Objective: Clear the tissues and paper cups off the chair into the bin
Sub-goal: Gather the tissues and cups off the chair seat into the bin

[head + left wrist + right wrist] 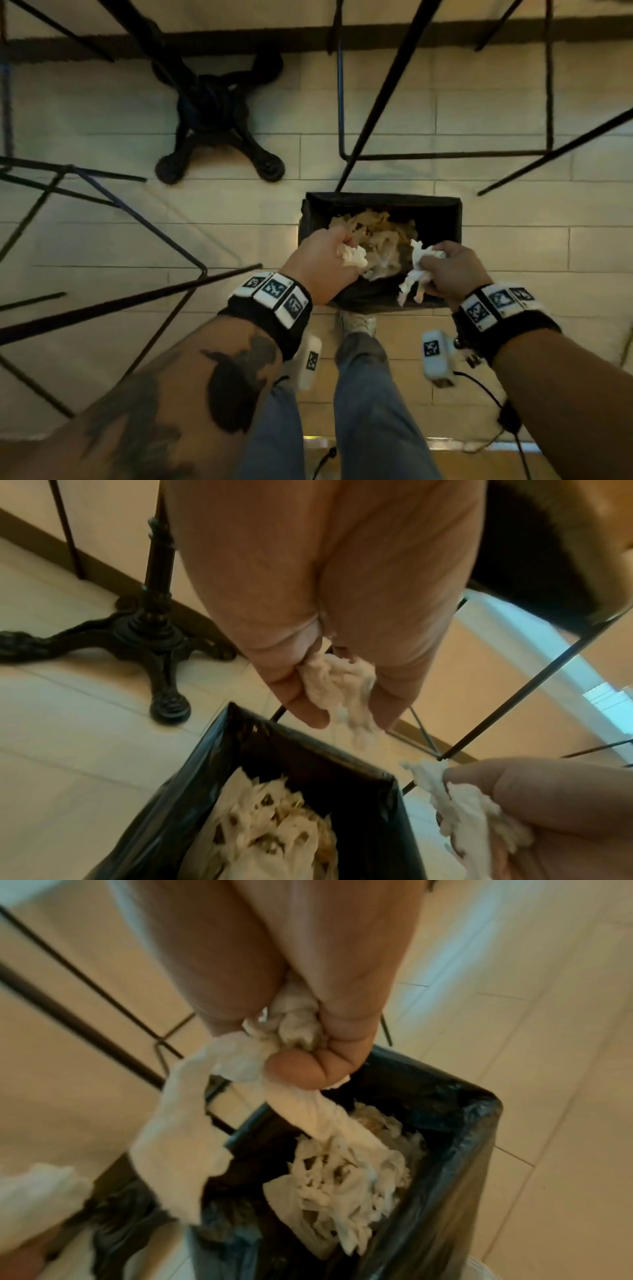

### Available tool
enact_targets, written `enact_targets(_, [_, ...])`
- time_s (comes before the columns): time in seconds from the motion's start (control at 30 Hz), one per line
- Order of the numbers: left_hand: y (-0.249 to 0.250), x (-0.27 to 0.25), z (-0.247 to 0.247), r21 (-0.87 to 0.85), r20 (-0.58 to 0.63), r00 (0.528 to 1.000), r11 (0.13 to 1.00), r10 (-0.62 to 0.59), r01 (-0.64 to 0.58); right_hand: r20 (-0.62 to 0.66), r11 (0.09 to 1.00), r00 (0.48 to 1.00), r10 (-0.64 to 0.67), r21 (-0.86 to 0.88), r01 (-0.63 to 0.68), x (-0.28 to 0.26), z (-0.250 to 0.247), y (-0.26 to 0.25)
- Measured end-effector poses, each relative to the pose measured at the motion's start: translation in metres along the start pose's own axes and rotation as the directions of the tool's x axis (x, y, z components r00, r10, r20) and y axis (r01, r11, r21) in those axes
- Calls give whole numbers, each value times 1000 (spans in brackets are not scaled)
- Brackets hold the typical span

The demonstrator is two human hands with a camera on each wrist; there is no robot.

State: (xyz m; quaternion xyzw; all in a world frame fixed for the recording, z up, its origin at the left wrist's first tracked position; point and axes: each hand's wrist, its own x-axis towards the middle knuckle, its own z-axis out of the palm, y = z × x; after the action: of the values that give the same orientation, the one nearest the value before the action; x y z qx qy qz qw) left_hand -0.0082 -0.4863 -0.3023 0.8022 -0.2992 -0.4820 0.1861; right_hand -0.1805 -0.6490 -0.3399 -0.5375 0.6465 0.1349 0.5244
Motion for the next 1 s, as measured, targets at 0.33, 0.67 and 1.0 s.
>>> enact_targets(0.33, [-41,36,47,-53,188,972,987,-141,153,218,886,942,256,336,-318,51,36,17])
enact_targets(0.67, [-41,-71,-27,-341,60,989,929,-133,145,448,886,889,-99,-366,283,-9,40,5])
enact_targets(1.0, [-41,-330,-185,-286,-545,836,924,63,-255,505,579,707,-495,-415,702,-242,133,-198])
